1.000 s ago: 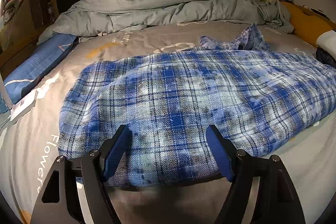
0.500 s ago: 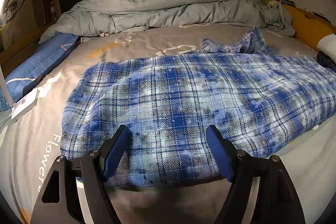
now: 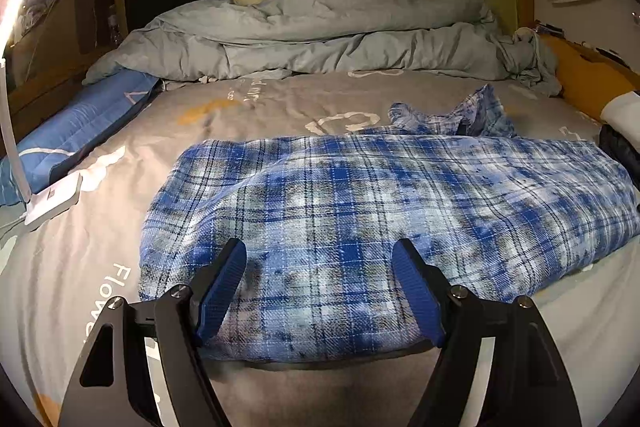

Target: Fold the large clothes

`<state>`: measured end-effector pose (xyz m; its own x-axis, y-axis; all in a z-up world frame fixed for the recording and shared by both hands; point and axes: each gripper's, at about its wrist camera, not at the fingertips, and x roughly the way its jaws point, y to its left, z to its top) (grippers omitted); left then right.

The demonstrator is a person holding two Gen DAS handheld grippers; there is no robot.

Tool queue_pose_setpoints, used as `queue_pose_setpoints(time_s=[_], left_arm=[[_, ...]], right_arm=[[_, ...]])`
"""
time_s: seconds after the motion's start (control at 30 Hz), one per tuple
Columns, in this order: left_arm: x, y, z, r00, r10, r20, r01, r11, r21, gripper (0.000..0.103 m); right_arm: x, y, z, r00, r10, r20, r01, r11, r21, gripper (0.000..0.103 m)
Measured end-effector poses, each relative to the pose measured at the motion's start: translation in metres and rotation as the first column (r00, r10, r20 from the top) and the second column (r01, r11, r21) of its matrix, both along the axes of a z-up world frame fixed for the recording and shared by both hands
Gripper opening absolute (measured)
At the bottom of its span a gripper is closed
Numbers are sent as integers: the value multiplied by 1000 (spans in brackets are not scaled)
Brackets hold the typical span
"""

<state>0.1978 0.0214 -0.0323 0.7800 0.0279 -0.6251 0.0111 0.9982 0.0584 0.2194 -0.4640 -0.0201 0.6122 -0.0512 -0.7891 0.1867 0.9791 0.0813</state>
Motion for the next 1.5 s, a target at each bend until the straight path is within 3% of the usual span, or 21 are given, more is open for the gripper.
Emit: queue_pose_setpoints(time_s=[0.1, 0.2, 0.23, 0.47, 0.5, 0.6, 0.77, 0.83, 0.9, 1.03, 1.13, 1.17, 1.23, 1.3, 1.4, 1.5], left_arm=[[-2, -3, 2, 1000, -8, 8, 8, 1000, -5, 77], [0, -4, 8, 1000, -9, 8, 9, 1000, -23, 77], [1, -4, 13, 1000, -13, 9, 14, 999, -34, 77], [20, -14, 44, 999, -28, 29, 29, 999, -44, 77], [25, -16, 45, 999, -32, 22, 33, 998, -47, 77], [36, -21, 39, 999, -35, 19, 36, 998, -49, 77], [49, -20, 0, 997, -53, -50, 51, 998, -46, 68], [51, -20, -12, 996, -56, -71, 53, 998, -47, 68], [53, -21, -15, 995, -60, -84, 56, 998, -42, 68], [56, -22, -18, 994, -55, -94, 52, 998, -35, 68], [55, -21, -17, 995, -49, -87, 46, 998, -36, 68], [54, -21, -16, 995, -48, -83, 45, 998, -39, 68], [54, -21, -16, 996, -46, -81, 43, 998, -41, 68], [54, -22, -16, 996, -46, -80, 43, 998, -40, 68], [53, -21, -15, 996, -50, -74, 46, 998, -48, 68], [49, -18, -12, 997, -58, -58, 54, 996, -70, 68]], right_arm=[[-12, 3, 18, 996, 21, 87, -24, 999, 29, 10], [-21, 17, 36, 986, 64, 153, -76, 995, 69, 28], [-21, 25, 41, 982, 91, 168, -108, 989, 98, 30], [2, 88, 59, 960, 241, 143, -267, 942, 202, 30], [12, 98, 59, 961, 254, 108, -271, 942, 198, 29], [31, 122, 51, 955, 289, 58, -295, 934, 200, 11], [57, 141, 14, 950, 308, -45, -297, 941, 162, 8], [68, 141, -10, 952, 294, -87, -278, 947, 161, 0], [71, 136, -24, 954, 291, -73, -277, 948, 158, 0], [67, 135, -22, 951, 303, -67, -293, 947, 129, 0], [57, 119, -7, 974, 224, -24, -218, 965, 147, 1], [46, 108, 1, 986, 167, 18, -168, 973, 157, 4], [21, 86, 13, 995, 50, 87, -61, 989, 131, 36], [-3, 63, 19, 991, -47, 128, 33, 993, 116, 59], [-32, 21, 15, 972, -197, 124, 170, 965, 201, 62], [-45, -11, -1, 956, -284, 69, 255, 927, 276, 64]])
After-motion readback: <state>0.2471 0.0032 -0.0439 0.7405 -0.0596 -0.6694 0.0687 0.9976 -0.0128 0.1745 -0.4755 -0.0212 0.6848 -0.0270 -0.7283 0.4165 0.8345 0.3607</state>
